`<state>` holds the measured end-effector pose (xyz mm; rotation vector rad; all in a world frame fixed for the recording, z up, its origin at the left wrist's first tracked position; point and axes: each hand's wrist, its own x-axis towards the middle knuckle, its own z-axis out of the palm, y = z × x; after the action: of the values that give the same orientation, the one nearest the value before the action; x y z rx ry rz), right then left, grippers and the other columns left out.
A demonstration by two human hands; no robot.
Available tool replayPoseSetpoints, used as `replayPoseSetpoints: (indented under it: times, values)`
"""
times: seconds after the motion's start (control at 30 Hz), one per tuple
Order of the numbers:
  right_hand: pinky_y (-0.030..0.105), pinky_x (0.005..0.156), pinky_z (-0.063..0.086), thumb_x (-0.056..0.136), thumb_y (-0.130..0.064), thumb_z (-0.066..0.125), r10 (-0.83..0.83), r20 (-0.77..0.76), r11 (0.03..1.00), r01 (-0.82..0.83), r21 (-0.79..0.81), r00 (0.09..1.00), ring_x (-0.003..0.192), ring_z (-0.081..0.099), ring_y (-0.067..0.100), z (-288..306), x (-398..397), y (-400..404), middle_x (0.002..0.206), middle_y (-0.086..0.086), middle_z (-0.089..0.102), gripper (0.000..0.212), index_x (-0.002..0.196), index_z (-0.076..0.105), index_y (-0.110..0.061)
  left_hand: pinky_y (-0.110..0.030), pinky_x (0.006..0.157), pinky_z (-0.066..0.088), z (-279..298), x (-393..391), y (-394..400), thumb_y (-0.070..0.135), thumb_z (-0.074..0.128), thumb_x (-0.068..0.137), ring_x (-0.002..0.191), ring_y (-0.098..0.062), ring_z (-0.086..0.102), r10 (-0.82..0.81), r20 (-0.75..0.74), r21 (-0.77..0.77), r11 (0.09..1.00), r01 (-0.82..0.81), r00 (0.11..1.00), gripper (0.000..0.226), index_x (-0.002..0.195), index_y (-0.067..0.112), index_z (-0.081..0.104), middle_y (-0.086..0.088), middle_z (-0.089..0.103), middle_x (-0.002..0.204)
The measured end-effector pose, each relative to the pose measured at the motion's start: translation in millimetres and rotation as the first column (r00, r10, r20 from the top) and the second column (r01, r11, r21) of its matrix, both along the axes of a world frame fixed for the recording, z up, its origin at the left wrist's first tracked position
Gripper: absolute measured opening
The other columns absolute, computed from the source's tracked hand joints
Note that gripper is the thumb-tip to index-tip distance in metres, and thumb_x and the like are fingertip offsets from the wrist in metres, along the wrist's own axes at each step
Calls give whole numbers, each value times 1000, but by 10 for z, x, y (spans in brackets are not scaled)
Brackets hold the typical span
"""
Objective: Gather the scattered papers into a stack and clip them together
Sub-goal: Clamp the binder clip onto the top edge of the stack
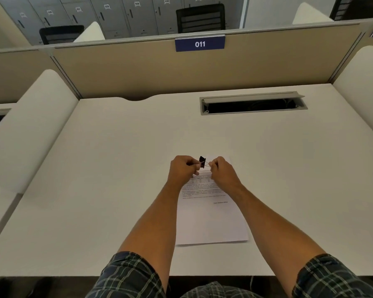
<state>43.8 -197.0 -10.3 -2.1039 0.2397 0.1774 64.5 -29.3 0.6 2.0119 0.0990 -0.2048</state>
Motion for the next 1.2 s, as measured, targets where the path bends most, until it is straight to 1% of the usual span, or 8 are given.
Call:
replayPoseSetpoints:
  times: [0.17, 0.37, 0.53, 0.7, 0.83, 1.0, 1.1, 1.2]
  values:
    - [26, 64, 45, 109, -24, 53, -52, 78, 997, 46, 66, 996, 69, 57, 10, 15, 4, -59, 82, -4, 64, 17, 96, 61, -16, -29, 69, 64, -29, -63, 46, 12, 83, 87, 75, -23, 79, 115, -63, -279, 952, -128, 991, 12, 90, 1, 78, -12, 80, 79]
    - [29, 58, 50, 104, -20, 64, -112, 76, 890, 66, 452, 991, 55, 58, 14, 43, -30, -198, 64, 3, 68, 19, 93, 75, -10, -27, 73, 64, 3, -100, 97, 9, 74, 95, 83, -21, 79, 81, -200, -523, 834, -176, 976, 6, 93, 4, 74, -14, 80, 89]
    - [24, 55, 47, 101, -16, 69, -53, 30, 726, 18, 687, 998, 59, 59, 16, 86, -75, -179, 70, 8, 67, 17, 89, 79, -7, -25, 68, 62, 71, -124, 9, 10, 68, 99, 75, -17, 74, 20, -308, -647, 729, -225, 951, 9, 98, 7, 77, -9, 77, 84]
    - [24, 54, 48, 99, -14, 72, -97, 28, 688, 46, 724, 995, 59, 59, 17, 147, -86, -72, 68, 9, 67, 15, 93, 79, -3, -26, 65, 62, 107, -168, -112, 9, 64, 101, 74, -16, 77, -2, -393, -712, 633, -303, 920, 13, 100, 6, 76, -10, 79, 87]
    - [25, 56, 53, 94, -17, 79, -174, -3, 679, 122, 723, 985, 62, 65, 18, 123, -112, -81, 72, 11, 72, 13, 91, 81, -5, -27, 65, 63, 107, -153, -109, 6, 67, 99, 80, -23, 80, 82, -326, -636, 718, -283, 942, 7, 97, 5, 74, -17, 79, 91]
    - [23, 62, 59, 93, -22, 81, -208, -36, 669, 169, 724, 977, 69, 73, 17, 65, -157, -89, 82, 14, 79, 15, 86, 82, -9, -30, 86, 61, 175, -175, -97, 27, 76, 95, 104, -26, 77, -76, -234, -643, 760, -95, 969, 26, 111, 6, 79, -17, 80, 108]
    - [24, 63, 60, 92, -22, 82, -176, -29, 690, 144, 709, 984, 71, 75, 19, 64, -177, -73, 81, 14, 79, 14, 84, 83, -11, -31, 86, 62, 183, -188, -105, 12, 81, 89, 102, -28, 77, -74, -161, -553, 833, -28, 984, 28, 115, 3, 78, -18, 79, 109]
    - [27, 65, 61, 91, -18, 83, -131, 3, 724, 94, 683, 991, 74, 77, 23, 50, -193, -72, 83, 16, 80, 12, 90, 80, -6, -32, 83, 63, 182, -168, -74, 4, 76, 92, 91, -28, 75, -22, -117, -481, 876, -37, 993, 27, 117, -4, 74, -24, 77, 106]
